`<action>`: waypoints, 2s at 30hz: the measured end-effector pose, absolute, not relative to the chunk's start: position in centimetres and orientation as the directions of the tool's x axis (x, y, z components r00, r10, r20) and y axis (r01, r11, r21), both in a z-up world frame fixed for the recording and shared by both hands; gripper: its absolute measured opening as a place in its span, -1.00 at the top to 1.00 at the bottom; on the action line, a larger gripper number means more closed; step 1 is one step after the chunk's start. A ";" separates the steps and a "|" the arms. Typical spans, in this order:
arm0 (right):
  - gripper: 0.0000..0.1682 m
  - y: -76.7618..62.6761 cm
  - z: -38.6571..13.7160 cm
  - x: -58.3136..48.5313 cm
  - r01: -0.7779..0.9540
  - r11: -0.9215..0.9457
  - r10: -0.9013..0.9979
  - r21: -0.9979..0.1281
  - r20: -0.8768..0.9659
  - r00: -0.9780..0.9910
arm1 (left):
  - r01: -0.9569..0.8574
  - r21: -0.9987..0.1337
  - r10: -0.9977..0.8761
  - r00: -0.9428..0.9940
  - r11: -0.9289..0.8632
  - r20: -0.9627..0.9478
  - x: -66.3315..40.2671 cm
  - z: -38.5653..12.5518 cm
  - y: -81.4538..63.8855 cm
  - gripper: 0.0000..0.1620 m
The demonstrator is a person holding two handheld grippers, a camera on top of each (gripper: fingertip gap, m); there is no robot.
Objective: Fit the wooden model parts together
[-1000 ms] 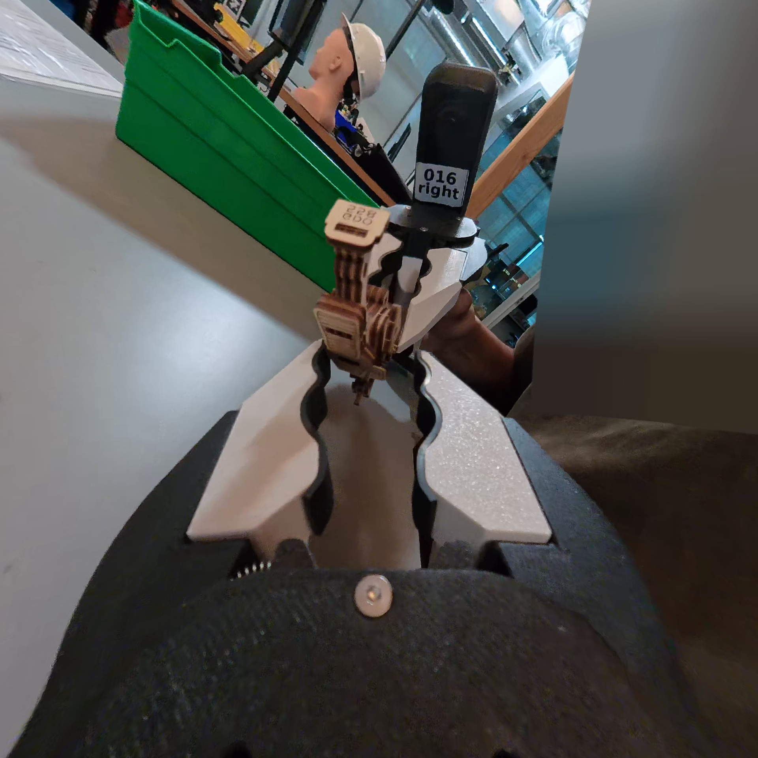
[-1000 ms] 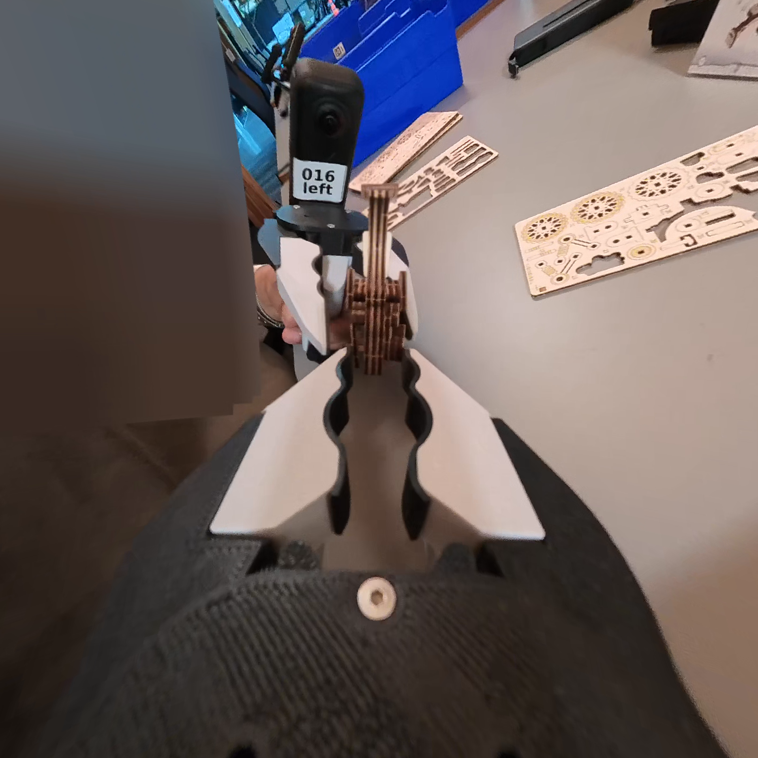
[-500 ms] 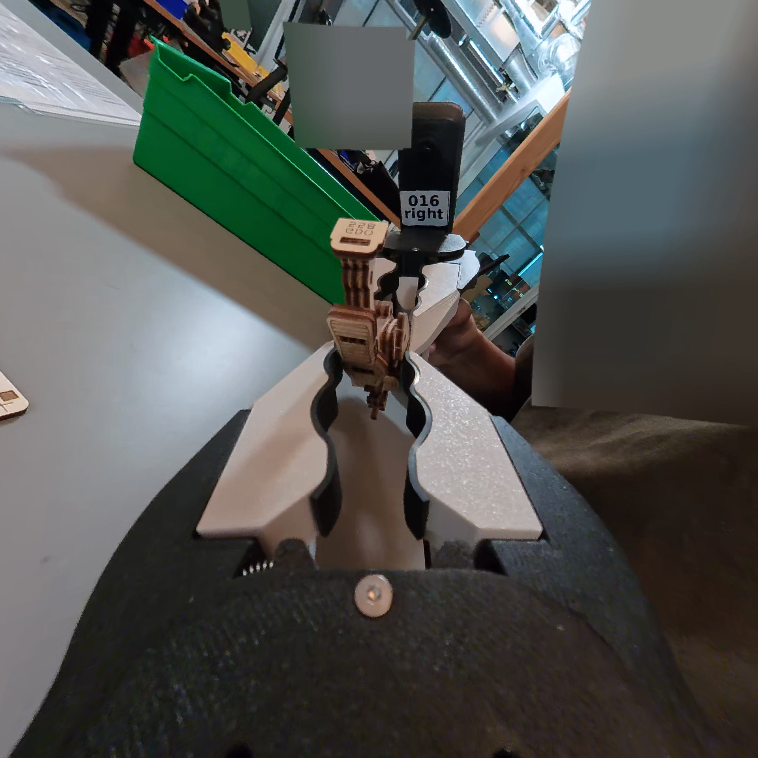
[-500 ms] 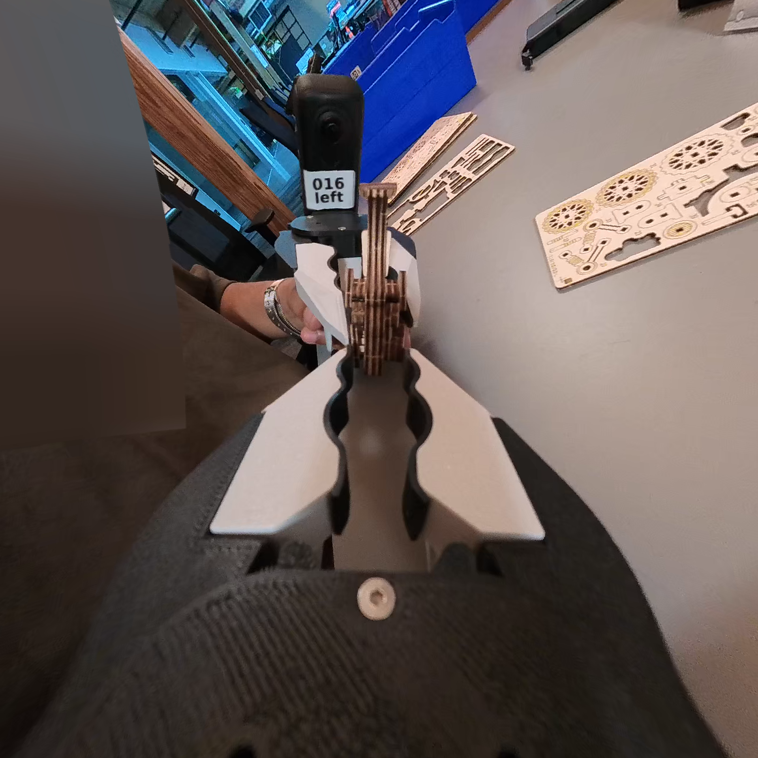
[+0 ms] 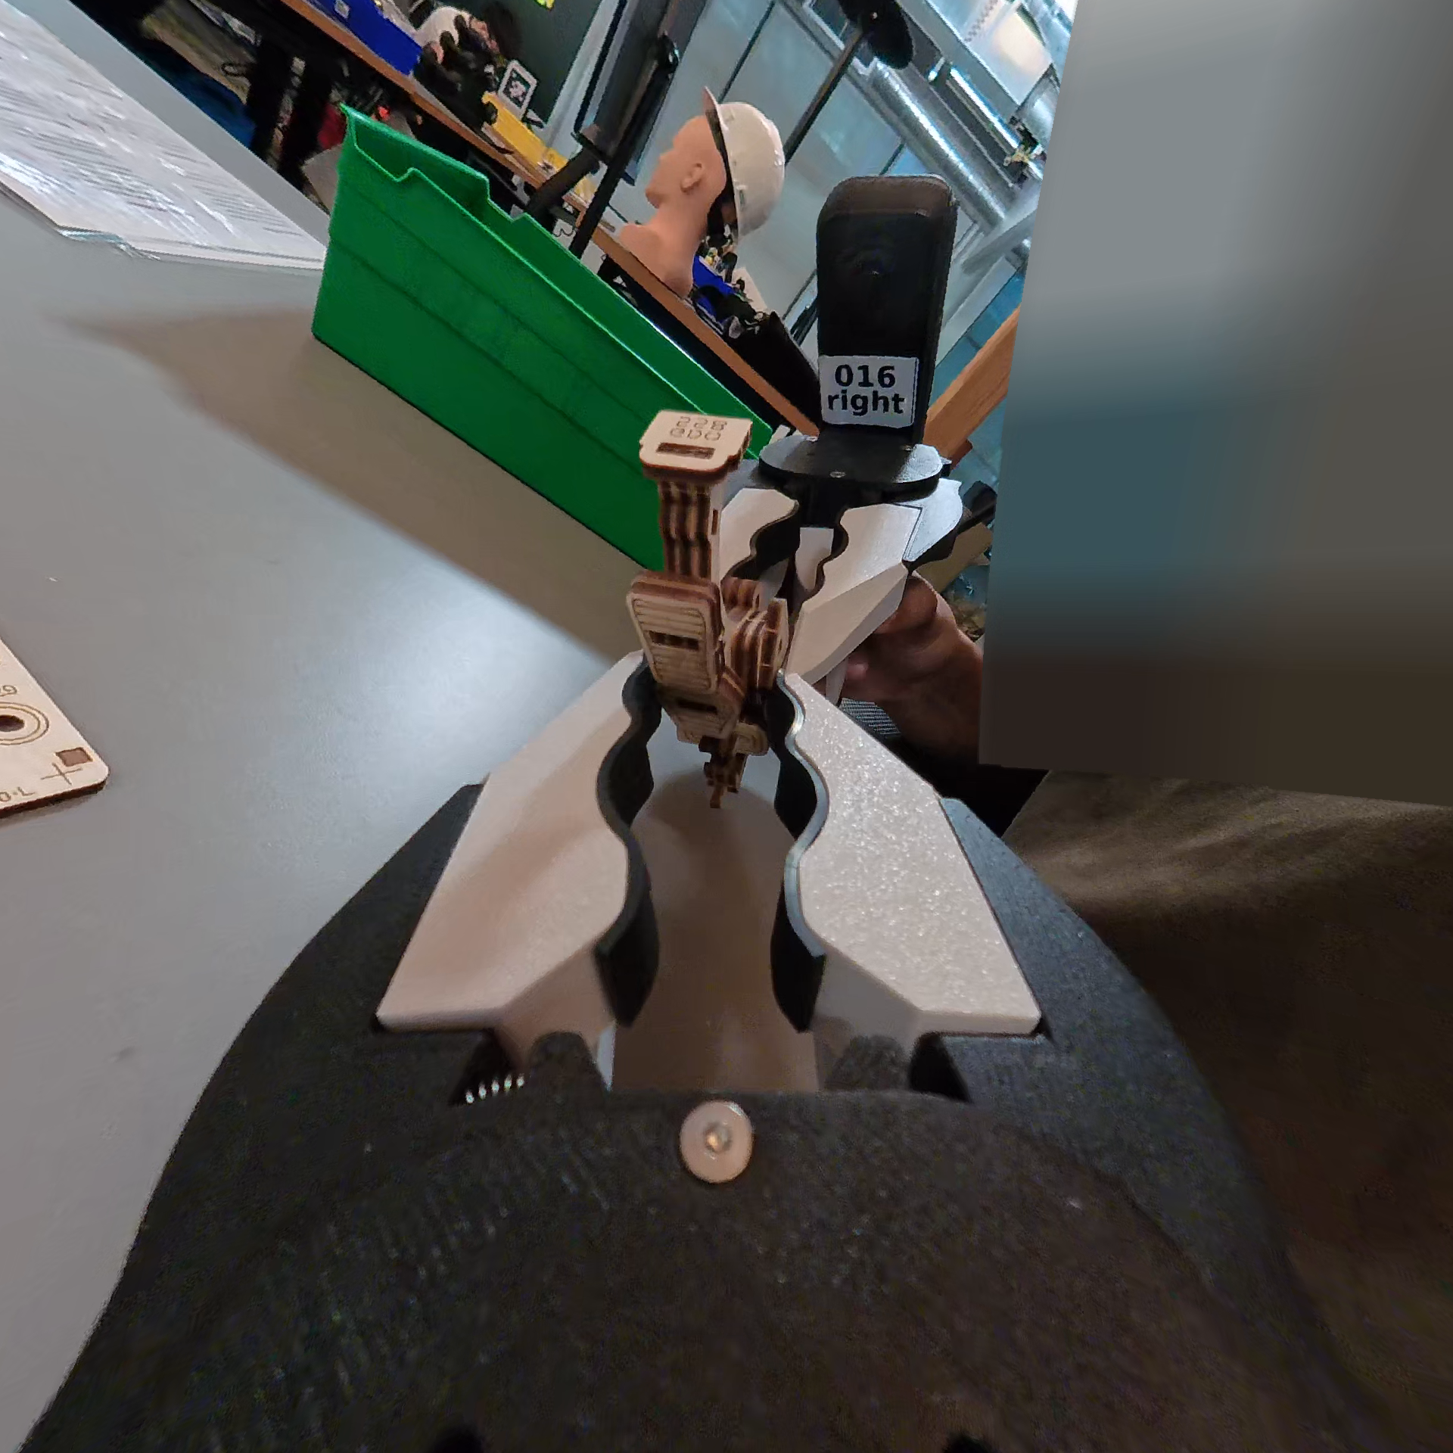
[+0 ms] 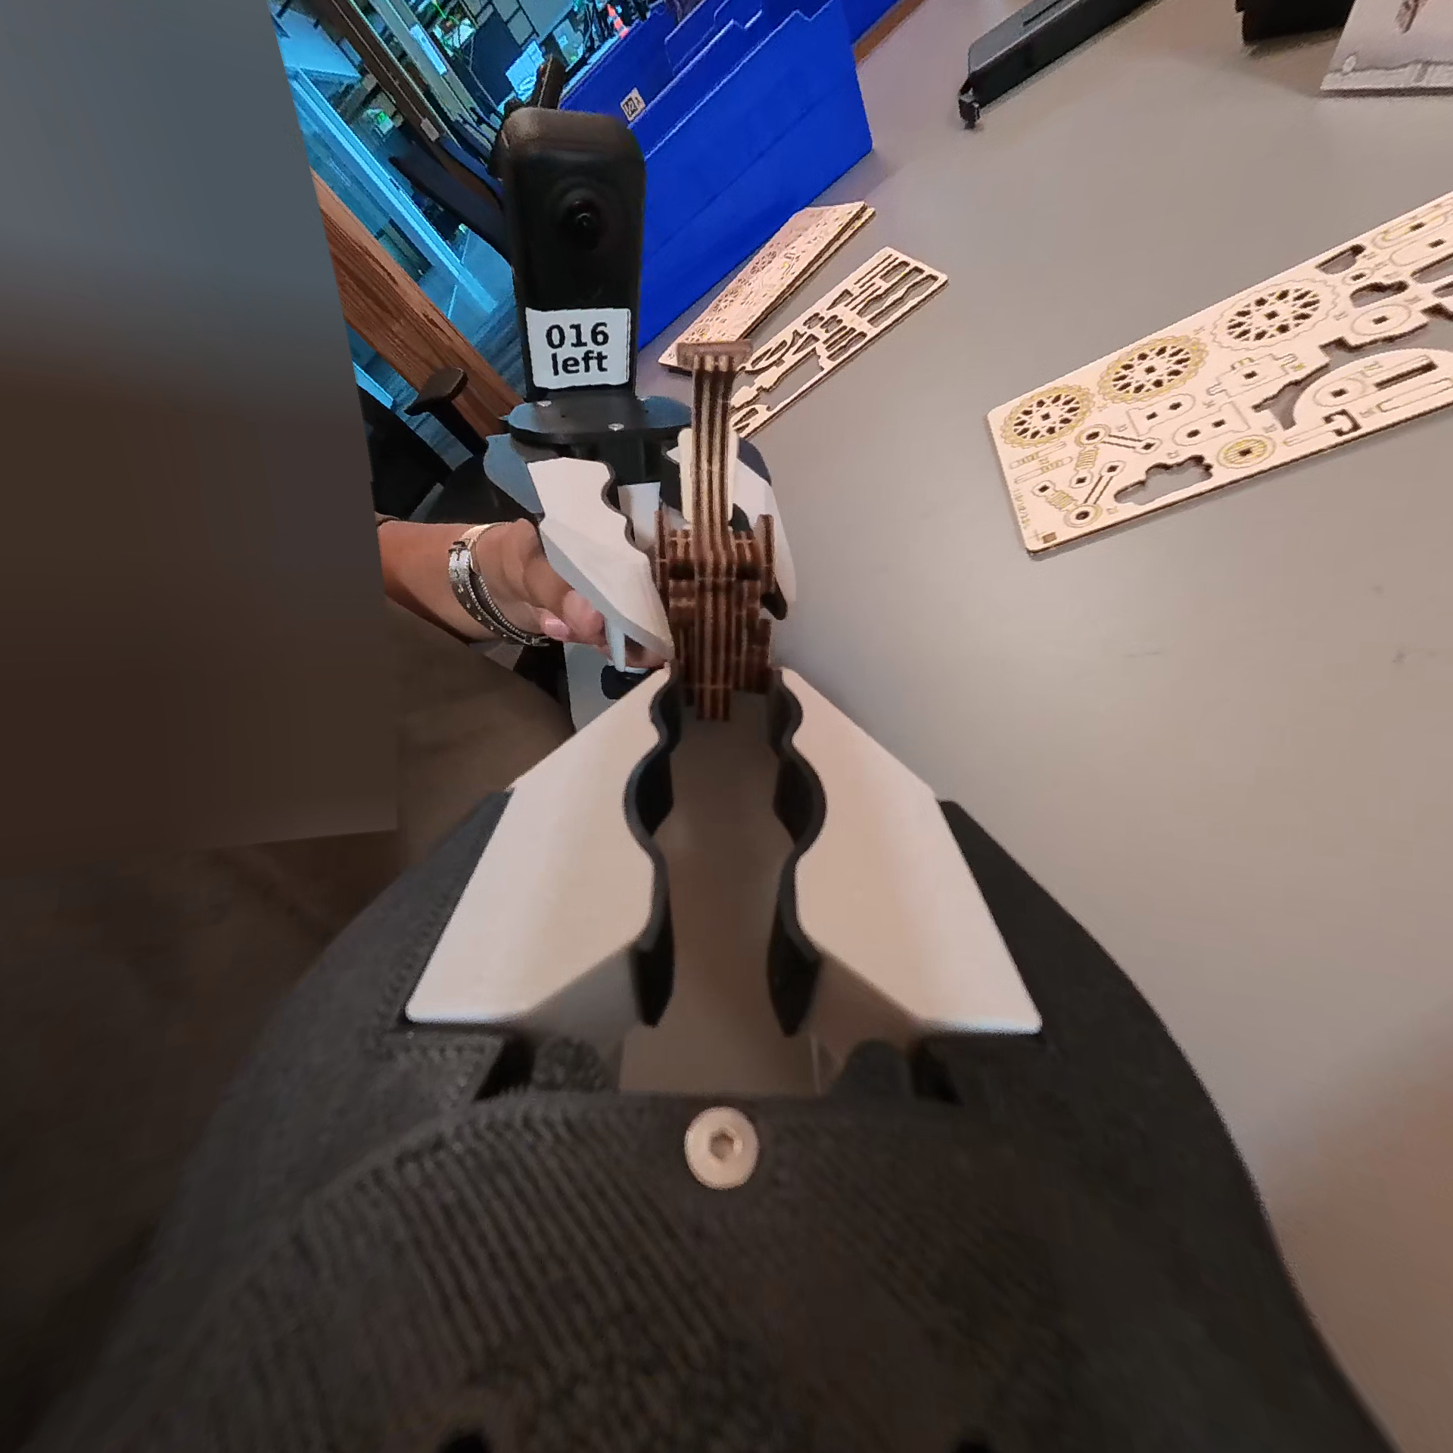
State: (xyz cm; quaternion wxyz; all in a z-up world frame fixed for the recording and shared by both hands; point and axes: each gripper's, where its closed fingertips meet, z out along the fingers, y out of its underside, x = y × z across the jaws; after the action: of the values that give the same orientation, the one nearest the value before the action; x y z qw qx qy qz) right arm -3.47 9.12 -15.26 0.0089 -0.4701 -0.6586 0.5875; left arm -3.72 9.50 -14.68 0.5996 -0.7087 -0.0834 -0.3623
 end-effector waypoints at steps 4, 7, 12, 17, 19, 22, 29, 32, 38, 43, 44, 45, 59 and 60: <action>0.76 9.2 -15.0 -3.5 0.613 -0.166 0.608 -0.772 -0.570 -0.553 | 0.554 -0.789 -0.324 0.720 -0.265 0.614 -3.8 -14.5 9.6 0.68; 0.76 9.3 -15.1 -3.7 0.613 -0.185 0.600 -0.768 -0.582 -0.548 | 0.582 -0.767 -0.319 0.698 -0.270 0.641 -3.9 -14.5 9.6 0.69; 0.75 9.2 -14.8 -3.7 0.567 -0.162 0.611 -0.808 -0.533 -0.585 | 0.577 -0.774 -0.329 0.701 -0.259 0.633 -3.9 -14.3 9.4 0.68; 0.76 9.3 -15.0 -3.7 0.584 -0.167 0.611 -0.794 -0.548 -0.571 | 0.602 -0.751 -0.319 0.680 -0.270 0.660 -4.0 -14.5 9.5 0.68; 0.76 9.3 -15.5 -3.7 0.635 -0.201 0.590 -0.746 -0.610 -0.529 | 0.607 -0.743 -0.309 0.676 -0.283 0.669 -4.0 -14.9 9.6 0.69; 0.77 9.5 -15.9 -3.8 0.668 -0.254 0.552 -0.700 -0.672 -0.494 | 0.630 -0.715 -0.281 0.658 -0.304 0.699 -4.2 -15.4 9.8 0.69; 0.77 10.7 -17.9 -4.2 0.769 -0.398 0.406 -0.499 -0.848 -0.341 | 0.650 -0.702 -0.165 0.689 -0.291 0.706 -6.5 -16.6 10.1 0.46; 0.76 11.1 -19.9 -4.1 0.813 -0.383 0.429 -0.438 -0.864 -0.264 | 0.638 -0.715 -0.079 0.728 -0.287 0.681 -8.0 -17.5 10.0 0.41; 0.76 11.7 -22.0 -4.2 0.828 -0.330 0.543 -0.454 -0.809 -0.227 | 0.654 -0.707 -0.021 0.730 -0.268 0.683 -9.1 -17.9 9.8 0.42; 0.77 12.7 -22.2 -4.7 0.807 -0.343 0.587 -0.481 -0.780 -0.216 | 0.653 -0.720 0.019 0.743 -0.236 0.668 -10.1 -17.9 9.6 0.41; 0.74 12.9 -22.3 -4.7 0.804 -0.337 0.601 -0.490 -0.770 -0.217 | 0.648 -0.725 0.021 0.749 -0.235 0.663 -10.1 -17.8 9.6 0.42; 0.73 13.0 -22.4 -4.8 0.802 -0.336 0.610 -0.495 -0.763 -0.216 | 0.642 -0.729 0.025 0.754 -0.235 0.656 -10.2 -17.9 9.6 0.42; 0.51 12.1 -20.4 -3.5 0.392 0.489 0.737 -0.779 0.128 -0.664 | 0.481 -0.835 0.010 0.868 -0.266 0.497 -10.0 -17.4 9.7 0.41; 0.52 12.0 -21.2 -3.3 0.360 0.586 0.699 -0.726 0.227 -0.679 | 0.441 -0.845 -0.003 0.886 -0.301 0.464 -9.7 -17.7 9.8 0.41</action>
State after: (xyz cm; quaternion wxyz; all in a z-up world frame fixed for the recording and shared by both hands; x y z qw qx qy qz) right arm -3.34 11.98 -21.21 0.2538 -0.3102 -0.8534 0.3331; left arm -9.71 9.78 -17.69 0.5742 -0.7831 -0.1398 -0.1936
